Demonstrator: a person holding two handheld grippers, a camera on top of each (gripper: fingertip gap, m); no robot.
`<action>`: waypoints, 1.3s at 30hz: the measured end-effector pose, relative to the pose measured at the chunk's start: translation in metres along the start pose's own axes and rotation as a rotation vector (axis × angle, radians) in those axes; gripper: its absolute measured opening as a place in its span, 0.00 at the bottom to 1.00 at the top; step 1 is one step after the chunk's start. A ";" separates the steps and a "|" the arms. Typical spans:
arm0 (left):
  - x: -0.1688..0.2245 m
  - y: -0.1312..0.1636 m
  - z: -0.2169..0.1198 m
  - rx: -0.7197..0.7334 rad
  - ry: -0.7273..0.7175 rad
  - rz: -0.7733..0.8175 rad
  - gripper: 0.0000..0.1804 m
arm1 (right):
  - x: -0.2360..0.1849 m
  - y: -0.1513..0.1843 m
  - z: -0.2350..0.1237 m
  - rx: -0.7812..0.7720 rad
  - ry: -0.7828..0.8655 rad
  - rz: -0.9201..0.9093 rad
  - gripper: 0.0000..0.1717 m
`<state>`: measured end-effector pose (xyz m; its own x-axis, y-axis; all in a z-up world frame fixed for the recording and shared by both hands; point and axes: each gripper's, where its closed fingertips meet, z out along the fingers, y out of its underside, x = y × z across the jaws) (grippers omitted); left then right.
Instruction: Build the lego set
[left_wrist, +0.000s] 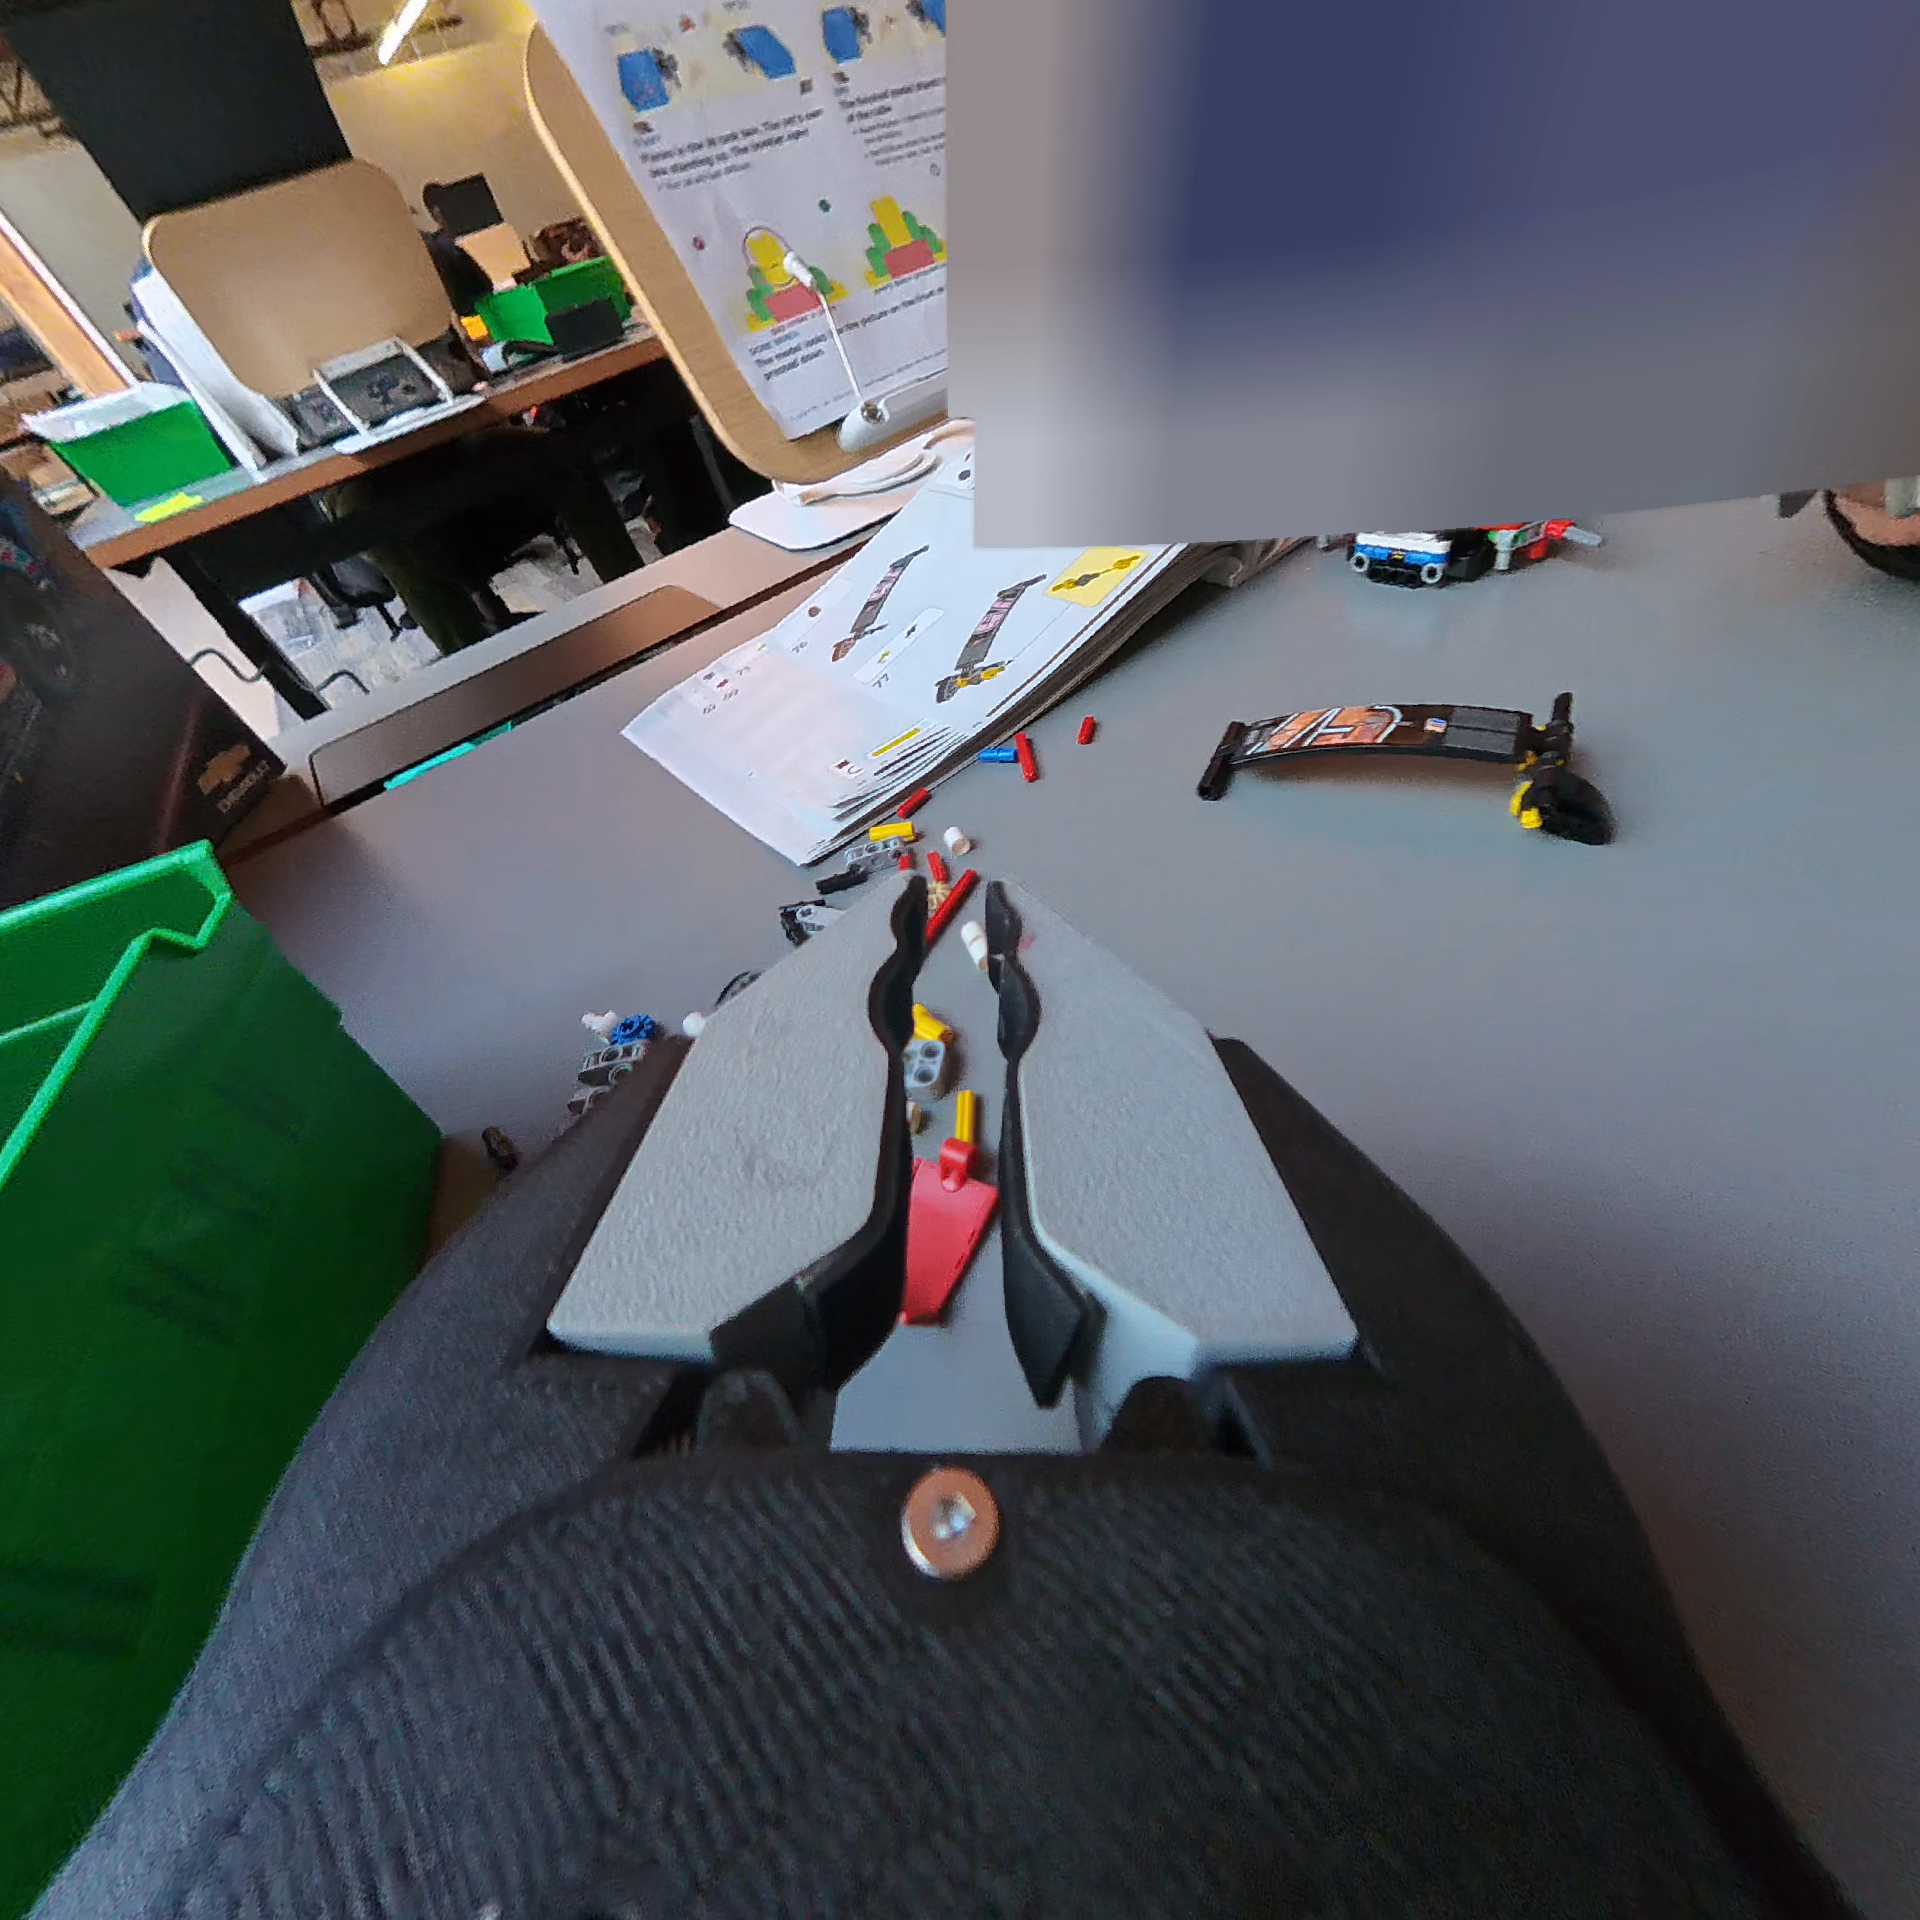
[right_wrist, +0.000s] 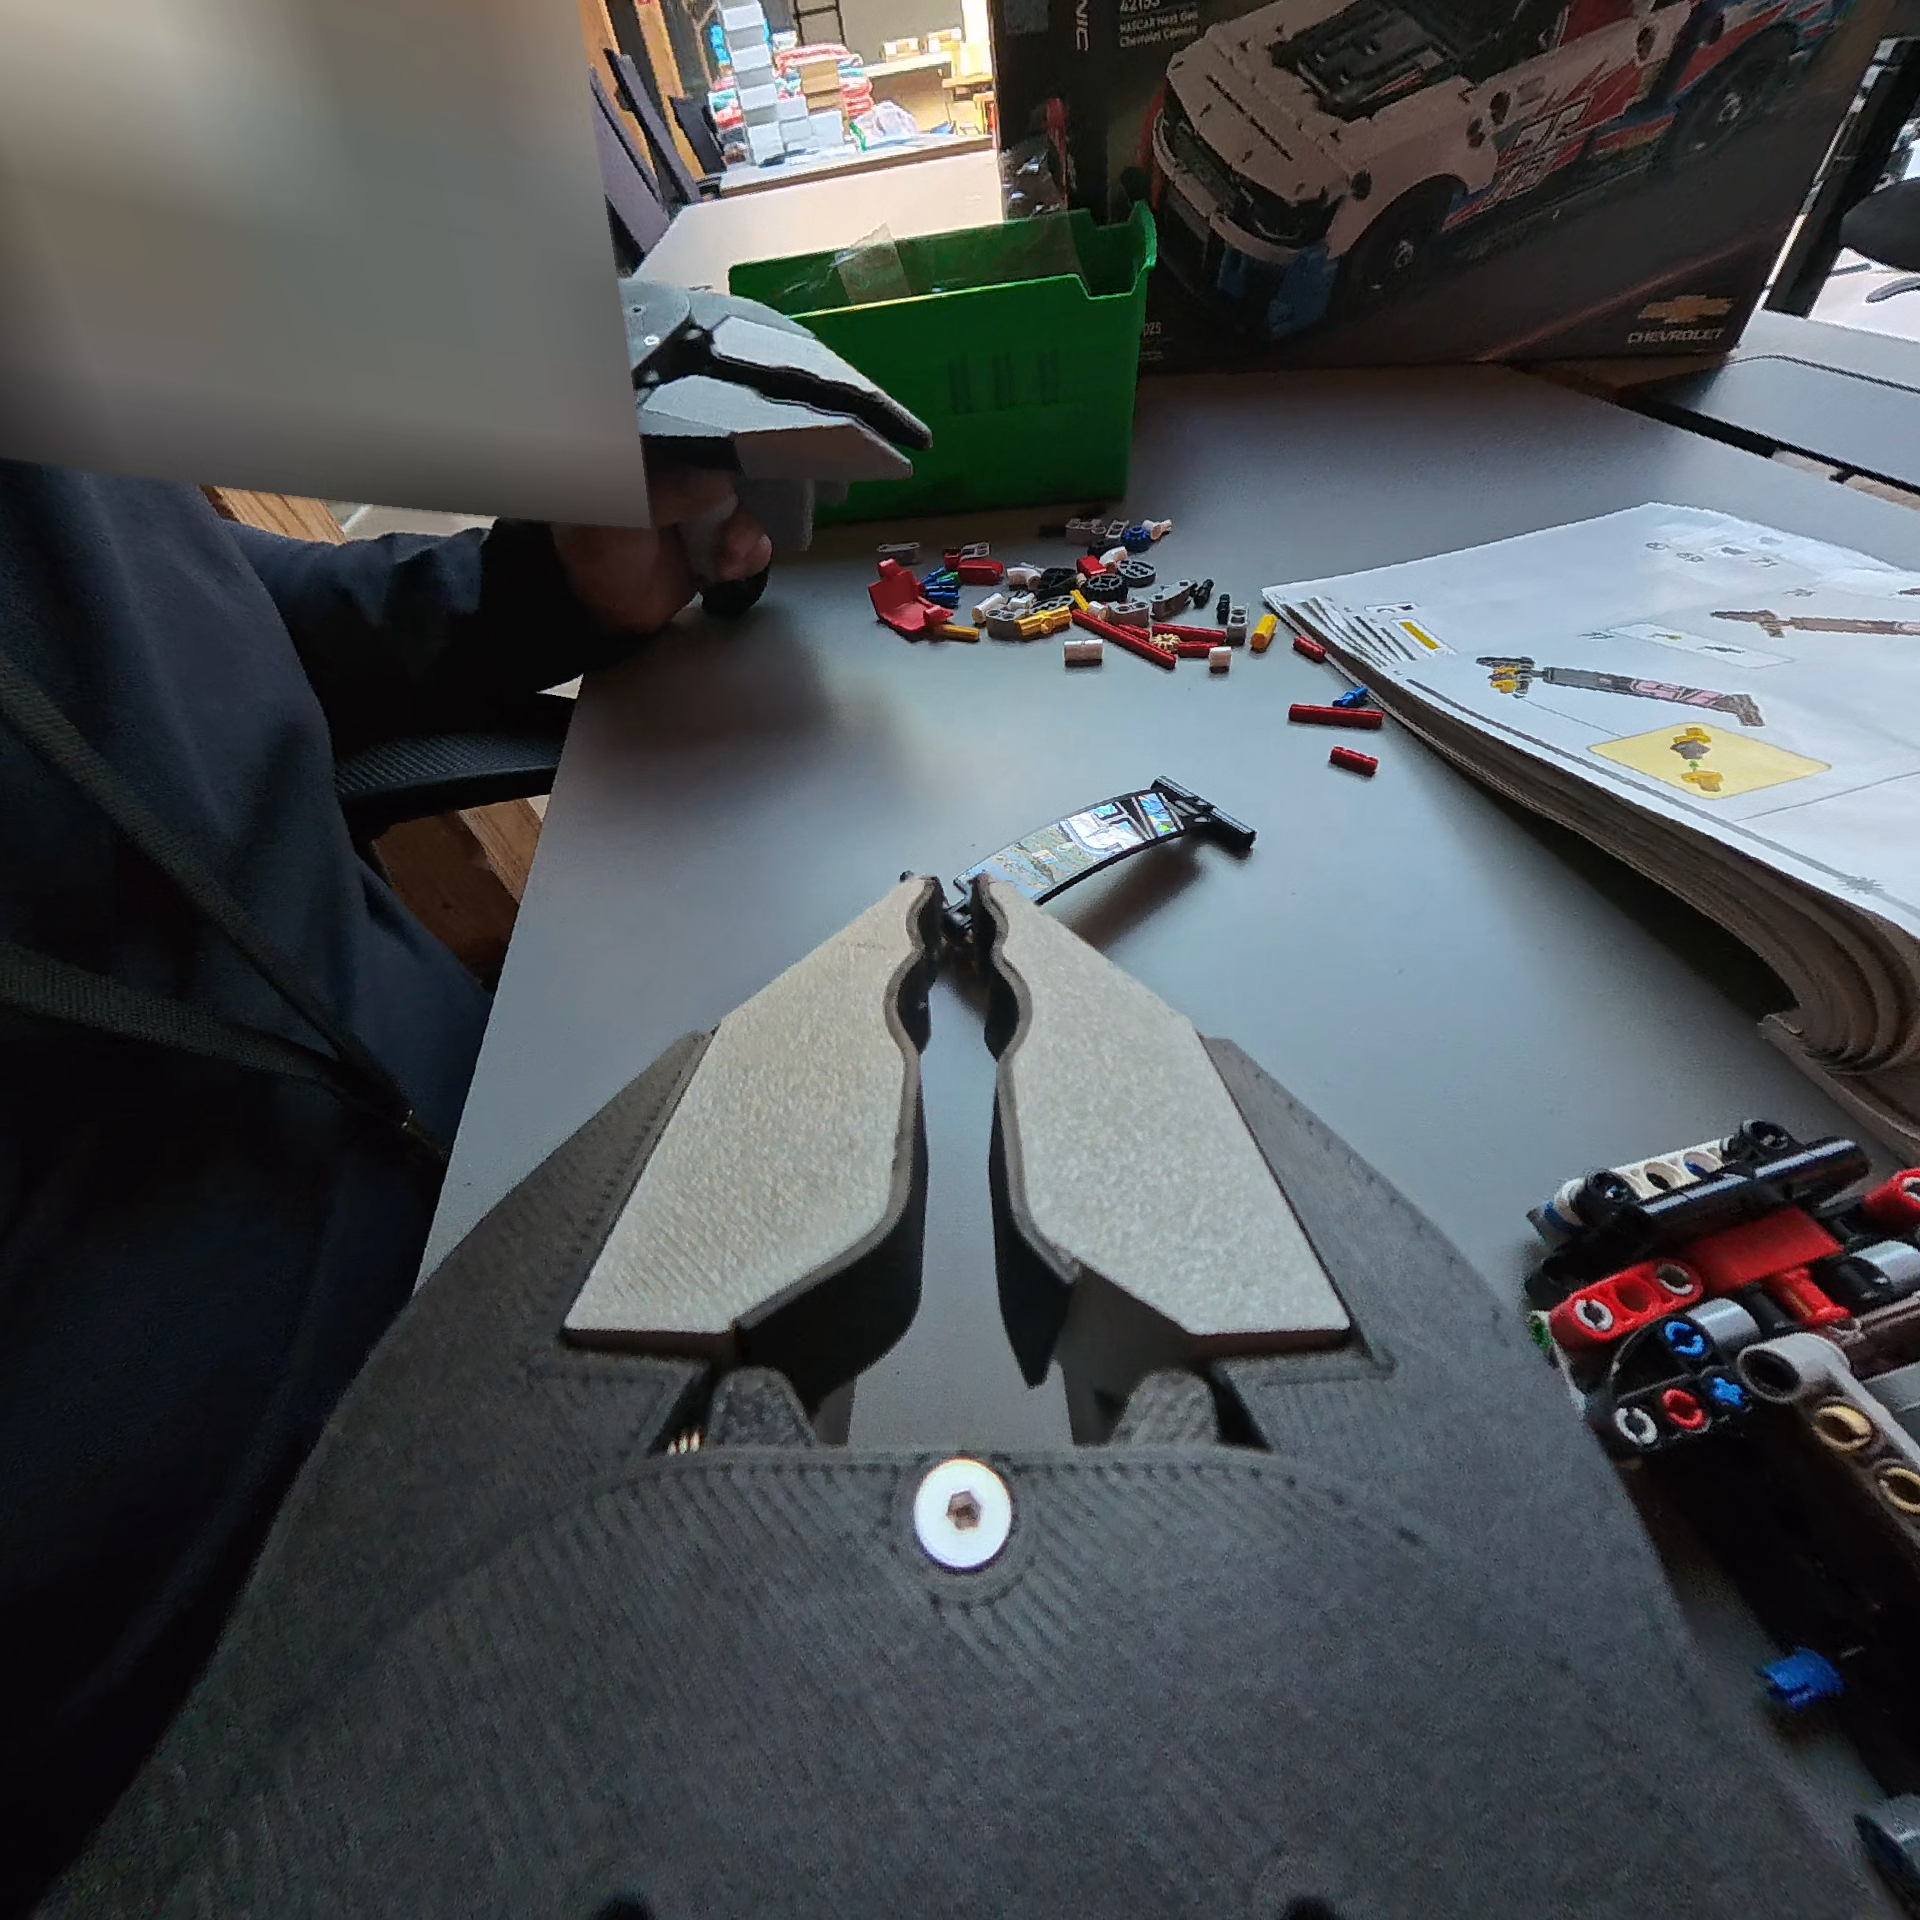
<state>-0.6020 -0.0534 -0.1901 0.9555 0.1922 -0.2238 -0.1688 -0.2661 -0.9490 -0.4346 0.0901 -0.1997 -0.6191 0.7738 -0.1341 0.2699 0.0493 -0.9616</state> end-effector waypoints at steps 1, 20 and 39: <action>-0.002 0.001 0.000 -0.005 -0.009 -0.008 0.05 | -0.001 0.001 0.001 -0.007 -0.001 -0.004 0.01; -0.044 0.005 -0.012 0.016 -0.188 -0.133 0.00 | -0.002 0.009 0.004 -0.060 0.061 -0.069 0.00; -0.041 0.006 -0.011 0.018 -0.143 -0.168 0.00 | 0.012 -0.001 -0.012 0.034 0.097 0.052 0.00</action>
<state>-0.6395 -0.0732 -0.1838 0.9268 0.3644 -0.0902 -0.0156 -0.2026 -0.9791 -0.4338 0.1066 -0.1973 -0.5303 0.8323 -0.1615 0.2734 -0.0124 -0.9618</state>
